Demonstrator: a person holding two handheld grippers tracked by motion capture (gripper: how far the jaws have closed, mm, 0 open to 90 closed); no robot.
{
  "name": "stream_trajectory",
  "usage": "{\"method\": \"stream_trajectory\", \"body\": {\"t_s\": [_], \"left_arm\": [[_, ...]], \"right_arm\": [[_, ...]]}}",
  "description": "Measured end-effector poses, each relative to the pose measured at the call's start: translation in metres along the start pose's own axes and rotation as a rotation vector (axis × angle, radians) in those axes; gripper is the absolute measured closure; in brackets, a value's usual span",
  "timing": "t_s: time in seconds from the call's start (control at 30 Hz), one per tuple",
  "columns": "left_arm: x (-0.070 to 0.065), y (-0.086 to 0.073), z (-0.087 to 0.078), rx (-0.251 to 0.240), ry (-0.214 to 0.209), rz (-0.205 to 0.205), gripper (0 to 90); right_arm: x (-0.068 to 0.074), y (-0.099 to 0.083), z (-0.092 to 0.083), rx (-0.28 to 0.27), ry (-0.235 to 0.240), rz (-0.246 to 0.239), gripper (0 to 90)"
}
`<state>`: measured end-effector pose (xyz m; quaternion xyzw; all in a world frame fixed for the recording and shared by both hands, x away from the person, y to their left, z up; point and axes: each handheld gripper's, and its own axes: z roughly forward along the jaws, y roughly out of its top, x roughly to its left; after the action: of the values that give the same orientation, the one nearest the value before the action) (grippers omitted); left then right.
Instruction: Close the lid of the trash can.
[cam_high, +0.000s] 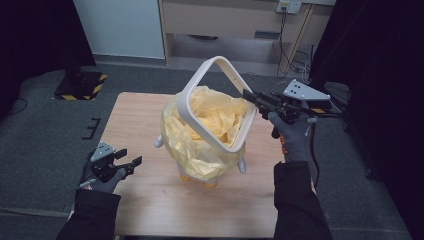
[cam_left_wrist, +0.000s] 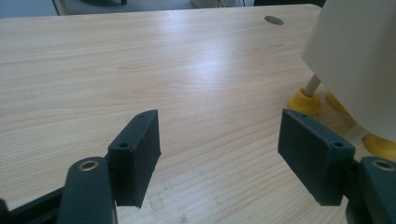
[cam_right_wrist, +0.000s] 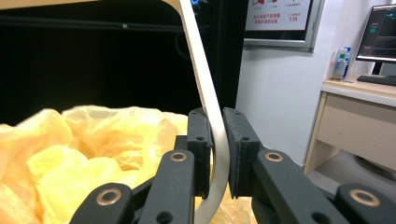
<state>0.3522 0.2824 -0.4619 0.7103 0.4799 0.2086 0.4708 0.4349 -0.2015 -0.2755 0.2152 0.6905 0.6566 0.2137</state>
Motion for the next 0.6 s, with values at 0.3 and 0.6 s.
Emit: {"method": "stream_trajectory", "body": {"t_s": [0.3,0.6], "left_arm": [[0.000,0.001,-0.001,-0.008,0.000,0.001,29.1],[-0.001,0.002,-0.001,-0.016,0.000,0.006,29.1]], "right_arm": [[-0.004,-0.009,0.017,0.024,-0.018,-0.034,81.1],[-0.001,-0.015,0.025,0.018,-0.039,-0.088,80.3]]}}
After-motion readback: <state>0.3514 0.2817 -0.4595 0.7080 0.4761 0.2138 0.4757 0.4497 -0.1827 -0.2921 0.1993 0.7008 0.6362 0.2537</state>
